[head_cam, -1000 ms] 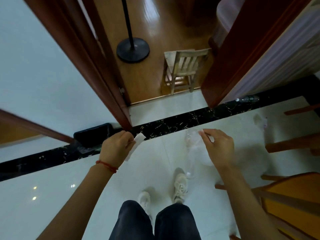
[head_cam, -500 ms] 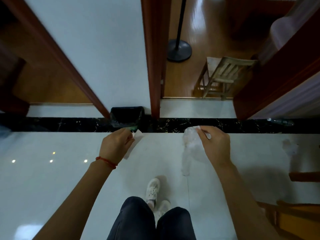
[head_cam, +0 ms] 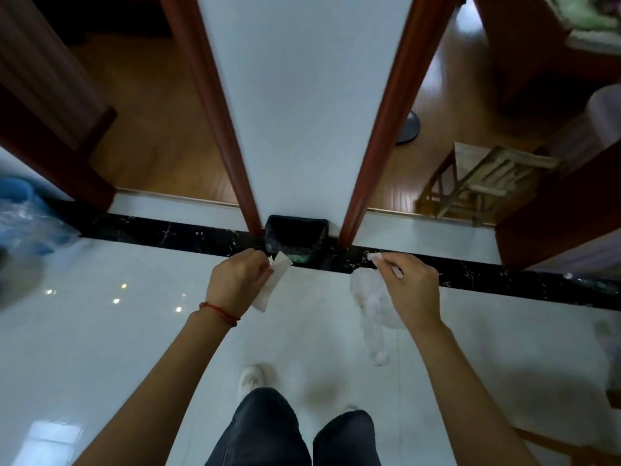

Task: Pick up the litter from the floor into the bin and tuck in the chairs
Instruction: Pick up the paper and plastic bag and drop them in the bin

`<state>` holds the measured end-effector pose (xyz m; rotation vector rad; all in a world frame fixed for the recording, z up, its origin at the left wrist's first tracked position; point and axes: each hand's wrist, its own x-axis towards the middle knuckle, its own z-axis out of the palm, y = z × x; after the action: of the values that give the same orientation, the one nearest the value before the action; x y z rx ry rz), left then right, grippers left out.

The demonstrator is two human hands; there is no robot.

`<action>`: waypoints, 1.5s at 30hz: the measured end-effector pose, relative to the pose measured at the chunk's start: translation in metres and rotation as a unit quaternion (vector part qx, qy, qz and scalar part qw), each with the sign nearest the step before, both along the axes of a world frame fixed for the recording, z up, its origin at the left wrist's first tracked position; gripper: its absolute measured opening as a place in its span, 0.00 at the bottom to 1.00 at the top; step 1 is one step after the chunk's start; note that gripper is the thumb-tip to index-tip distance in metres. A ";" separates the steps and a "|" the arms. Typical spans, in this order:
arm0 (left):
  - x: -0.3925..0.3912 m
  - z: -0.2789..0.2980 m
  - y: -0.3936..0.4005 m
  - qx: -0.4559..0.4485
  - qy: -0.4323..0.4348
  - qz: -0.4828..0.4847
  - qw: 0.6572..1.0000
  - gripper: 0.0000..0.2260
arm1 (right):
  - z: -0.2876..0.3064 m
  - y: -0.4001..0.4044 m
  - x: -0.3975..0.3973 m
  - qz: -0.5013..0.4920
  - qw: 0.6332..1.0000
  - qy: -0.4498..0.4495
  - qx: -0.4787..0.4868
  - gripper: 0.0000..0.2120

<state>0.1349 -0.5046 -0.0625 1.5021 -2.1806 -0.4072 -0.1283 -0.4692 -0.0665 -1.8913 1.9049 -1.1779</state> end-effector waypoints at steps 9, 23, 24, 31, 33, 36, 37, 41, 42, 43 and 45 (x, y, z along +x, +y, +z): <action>0.079 -0.006 -0.085 -0.005 -0.023 -0.060 0.998 0.08 | -0.010 -0.066 0.078 -0.064 0.997 0.016 0.026 0.04; 0.071 -0.060 -0.222 0.027 -0.013 -0.053 0.998 0.11 | -0.065 -0.206 0.085 -0.039 0.997 -0.013 0.060 0.04; 0.068 -0.065 -0.230 0.030 -0.016 -0.053 0.998 0.10 | -0.071 -0.216 0.084 -0.037 0.997 -0.015 0.066 0.04; 0.056 -0.117 -0.278 0.045 -0.013 -0.034 0.998 0.04 | -0.141 -0.274 0.081 -0.038 0.993 -0.032 0.107 0.05; 0.053 -0.142 -0.293 0.056 -0.015 -0.034 0.998 0.05 | -0.169 -0.288 0.082 -0.042 0.992 -0.031 0.115 0.05; 0.049 -0.178 -0.312 0.081 -0.016 -0.048 0.995 0.07 | -0.210 -0.307 0.085 -0.060 0.990 -0.041 0.124 0.05; 0.048 -0.189 -0.317 0.083 -0.017 -0.053 0.995 0.08 | -0.224 -0.313 0.087 -0.064 0.989 -0.044 0.124 0.05; 0.049 -0.239 -0.334 0.092 -0.016 -0.057 0.994 0.05 | -0.279 -0.335 0.094 -0.083 0.986 -0.061 0.132 0.03; 0.051 -0.250 -0.336 0.094 -0.015 -0.057 0.994 0.05 | -0.293 -0.340 0.096 -0.081 0.986 -0.063 0.132 0.03; 0.053 -0.262 -0.339 0.096 -0.013 -0.058 0.994 0.04 | -0.307 -0.345 0.099 -0.079 0.986 -0.066 0.132 0.03; 0.055 -0.284 -0.344 0.103 -0.008 -0.058 0.993 0.04 | -0.332 -0.352 0.105 -0.081 0.983 -0.075 0.146 0.04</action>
<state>0.1900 -0.8481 -0.3462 1.4902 -2.3057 -0.6799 -0.0229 -0.8210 -0.3989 -1.4785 2.0484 -0.9861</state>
